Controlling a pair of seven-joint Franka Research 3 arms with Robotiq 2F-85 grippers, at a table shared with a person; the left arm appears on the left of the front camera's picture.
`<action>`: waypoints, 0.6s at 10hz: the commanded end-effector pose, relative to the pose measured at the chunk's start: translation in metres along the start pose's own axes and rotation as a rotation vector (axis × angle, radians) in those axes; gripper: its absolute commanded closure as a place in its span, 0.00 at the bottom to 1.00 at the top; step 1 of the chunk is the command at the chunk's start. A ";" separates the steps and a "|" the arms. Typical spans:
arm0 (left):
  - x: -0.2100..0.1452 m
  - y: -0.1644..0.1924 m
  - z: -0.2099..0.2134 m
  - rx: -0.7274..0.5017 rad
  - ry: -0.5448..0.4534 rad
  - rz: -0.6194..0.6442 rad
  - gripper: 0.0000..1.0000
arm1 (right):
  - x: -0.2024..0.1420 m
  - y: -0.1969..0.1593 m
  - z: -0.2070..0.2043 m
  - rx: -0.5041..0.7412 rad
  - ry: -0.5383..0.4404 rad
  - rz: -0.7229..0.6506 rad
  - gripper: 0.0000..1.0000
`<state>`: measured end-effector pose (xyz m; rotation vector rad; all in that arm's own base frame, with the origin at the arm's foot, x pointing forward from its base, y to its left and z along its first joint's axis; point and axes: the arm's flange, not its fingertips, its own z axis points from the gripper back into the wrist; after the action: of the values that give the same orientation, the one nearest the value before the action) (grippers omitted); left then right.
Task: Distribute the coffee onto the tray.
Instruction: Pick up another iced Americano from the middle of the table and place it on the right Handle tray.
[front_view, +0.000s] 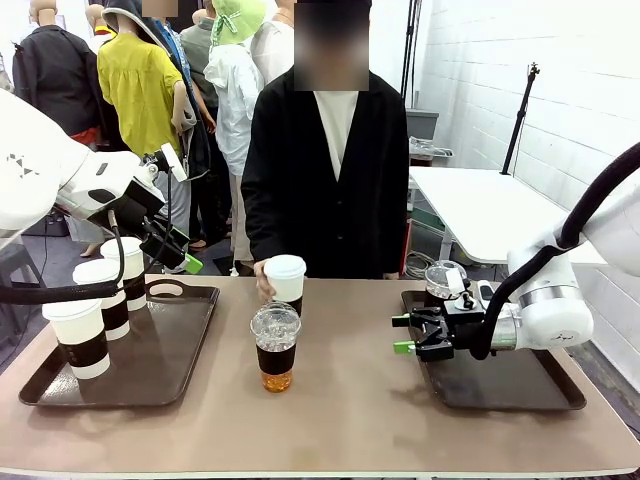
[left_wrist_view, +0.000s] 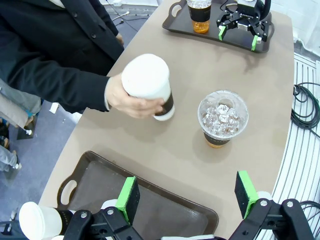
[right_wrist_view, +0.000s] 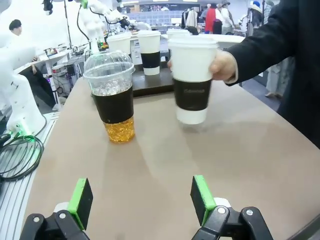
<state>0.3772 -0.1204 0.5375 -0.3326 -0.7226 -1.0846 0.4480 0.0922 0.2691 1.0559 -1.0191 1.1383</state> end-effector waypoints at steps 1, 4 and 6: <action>-0.002 0.002 0.001 -0.007 0.000 -0.005 0.00 | -0.002 -0.003 -0.008 -0.012 -0.022 0.010 0.00; -0.002 0.002 0.001 -0.007 0.000 -0.005 0.00 | 0.000 0.000 0.000 0.000 0.000 0.000 0.00; -0.002 0.002 0.001 -0.007 0.000 -0.005 0.00 | 0.000 0.000 0.000 0.000 0.000 0.000 0.00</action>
<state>0.3772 -0.1204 0.5375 -0.3326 -0.7226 -1.0845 0.4478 0.0923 0.2682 1.0571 -1.0166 1.1380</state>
